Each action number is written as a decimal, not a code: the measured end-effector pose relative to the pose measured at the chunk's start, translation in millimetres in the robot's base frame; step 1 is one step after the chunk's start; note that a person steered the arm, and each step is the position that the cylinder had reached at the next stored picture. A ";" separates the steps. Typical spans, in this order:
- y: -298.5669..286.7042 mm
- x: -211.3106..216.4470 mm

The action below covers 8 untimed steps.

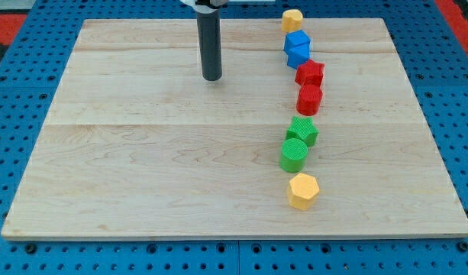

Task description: Push the green circle a bit right

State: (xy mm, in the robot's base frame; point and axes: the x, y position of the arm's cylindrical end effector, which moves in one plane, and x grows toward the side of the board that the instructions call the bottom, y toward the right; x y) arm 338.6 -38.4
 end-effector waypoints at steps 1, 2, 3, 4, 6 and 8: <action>-0.5 0.0; -0.5 0.0; -0.5 0.0; -0.7 10.2; 23.1 86.0; 61.6 150.4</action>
State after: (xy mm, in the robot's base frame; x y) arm 488.9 23.2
